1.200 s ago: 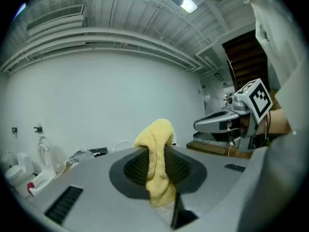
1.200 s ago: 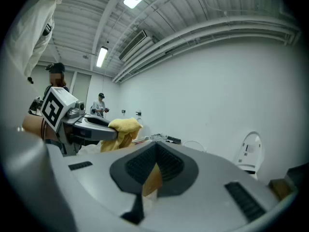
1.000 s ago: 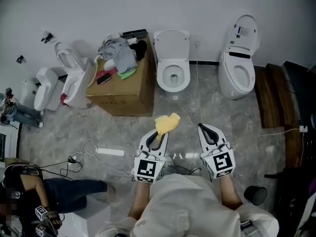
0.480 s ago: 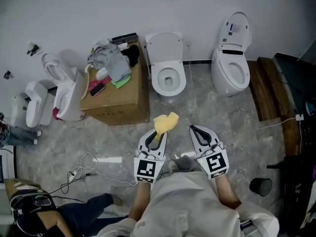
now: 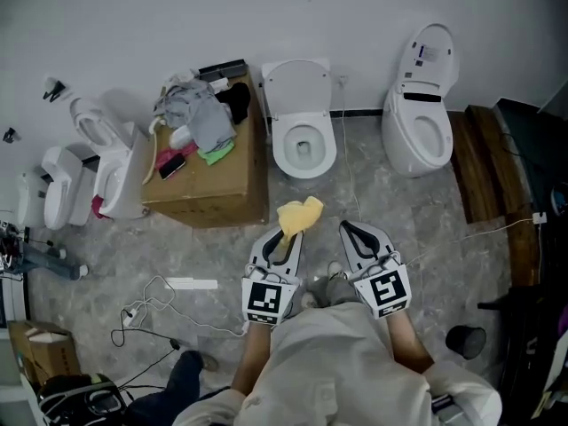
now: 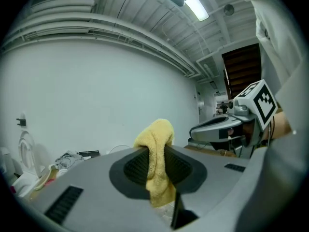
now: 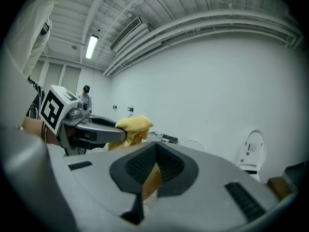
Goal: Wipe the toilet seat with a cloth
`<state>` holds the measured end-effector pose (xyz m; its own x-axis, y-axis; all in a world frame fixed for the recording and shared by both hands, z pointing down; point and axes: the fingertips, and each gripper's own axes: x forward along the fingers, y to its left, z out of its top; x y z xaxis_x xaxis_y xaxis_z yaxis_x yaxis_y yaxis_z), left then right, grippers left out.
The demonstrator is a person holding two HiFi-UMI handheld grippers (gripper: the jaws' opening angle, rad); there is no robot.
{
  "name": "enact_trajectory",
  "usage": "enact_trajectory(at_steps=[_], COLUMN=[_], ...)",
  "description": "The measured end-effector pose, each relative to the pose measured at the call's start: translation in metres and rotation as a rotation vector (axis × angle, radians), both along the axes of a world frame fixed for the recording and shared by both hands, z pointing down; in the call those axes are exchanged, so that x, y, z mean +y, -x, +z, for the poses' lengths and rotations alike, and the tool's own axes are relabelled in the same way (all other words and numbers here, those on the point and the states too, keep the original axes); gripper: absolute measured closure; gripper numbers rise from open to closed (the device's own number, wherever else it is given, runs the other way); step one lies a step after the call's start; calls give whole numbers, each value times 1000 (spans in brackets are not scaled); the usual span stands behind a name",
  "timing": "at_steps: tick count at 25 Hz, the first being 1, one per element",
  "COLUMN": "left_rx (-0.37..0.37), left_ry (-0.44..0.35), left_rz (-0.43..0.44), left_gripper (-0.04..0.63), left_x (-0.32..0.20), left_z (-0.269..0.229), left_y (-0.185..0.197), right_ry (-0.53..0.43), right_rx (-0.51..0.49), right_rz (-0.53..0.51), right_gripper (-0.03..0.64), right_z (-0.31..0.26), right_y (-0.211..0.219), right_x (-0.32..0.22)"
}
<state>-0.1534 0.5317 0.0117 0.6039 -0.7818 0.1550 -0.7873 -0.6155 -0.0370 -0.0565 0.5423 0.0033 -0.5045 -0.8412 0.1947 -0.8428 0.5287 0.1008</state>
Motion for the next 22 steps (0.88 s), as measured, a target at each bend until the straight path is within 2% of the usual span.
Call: enact_trajectory(at_steps=[5,13,22], left_rx=[-4,-33,-50], left_ry=[12,8,26], left_rz=[-43,-130,-191], left_gripper=[514,514,514], left_x=[-25,-64,-106], left_z=[3,-1,5], left_y=[-16,-56,-63], right_ry=[7,7,16], right_rx=[-13,-51,-42], right_rz=[-42,-89,-115], right_gripper=[609,609,609], right_z=[1,4,10], right_y=[-14,-67,-90], right_x=[-29,-78,-124])
